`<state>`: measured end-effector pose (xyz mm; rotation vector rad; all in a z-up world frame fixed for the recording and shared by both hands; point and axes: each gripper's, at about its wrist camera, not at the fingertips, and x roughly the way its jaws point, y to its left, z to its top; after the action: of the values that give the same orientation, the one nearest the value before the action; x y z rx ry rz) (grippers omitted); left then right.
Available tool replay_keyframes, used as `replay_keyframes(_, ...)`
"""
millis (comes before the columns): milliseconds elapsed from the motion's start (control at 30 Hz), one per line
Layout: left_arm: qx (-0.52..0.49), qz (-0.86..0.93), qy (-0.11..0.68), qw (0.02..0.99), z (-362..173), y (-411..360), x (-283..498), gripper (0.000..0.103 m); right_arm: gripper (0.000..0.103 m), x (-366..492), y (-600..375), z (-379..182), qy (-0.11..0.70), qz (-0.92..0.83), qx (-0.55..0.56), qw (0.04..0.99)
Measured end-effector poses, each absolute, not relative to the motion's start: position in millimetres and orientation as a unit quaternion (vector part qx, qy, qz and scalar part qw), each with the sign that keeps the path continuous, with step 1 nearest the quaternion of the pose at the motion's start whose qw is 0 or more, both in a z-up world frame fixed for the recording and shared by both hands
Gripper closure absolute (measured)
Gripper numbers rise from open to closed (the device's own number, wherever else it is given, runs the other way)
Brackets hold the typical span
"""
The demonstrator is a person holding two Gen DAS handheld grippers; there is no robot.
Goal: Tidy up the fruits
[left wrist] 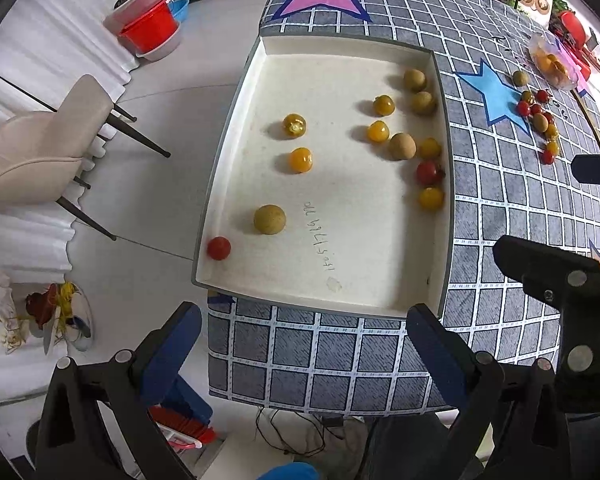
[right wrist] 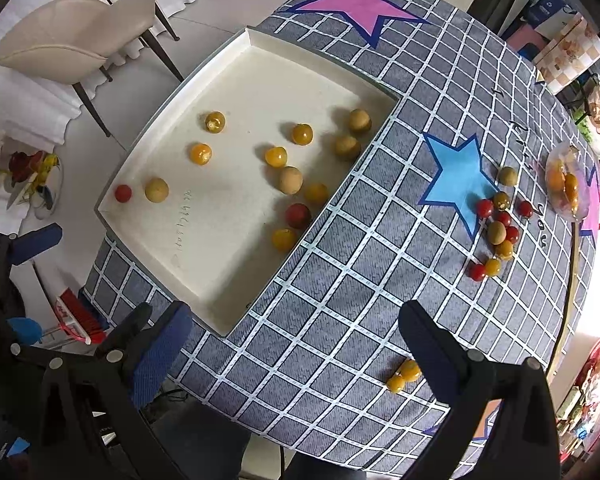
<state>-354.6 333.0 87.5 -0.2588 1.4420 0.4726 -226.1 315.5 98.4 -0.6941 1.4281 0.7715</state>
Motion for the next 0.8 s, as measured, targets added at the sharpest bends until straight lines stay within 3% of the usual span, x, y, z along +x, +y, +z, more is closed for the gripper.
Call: replay_keyframes(800,-0.115,0.213,0.654,0.717,87.3,330.1,-359.8,0.000,0.000,-232.9,316.9,97.7,0.626,0.338,-0.305,0.633)
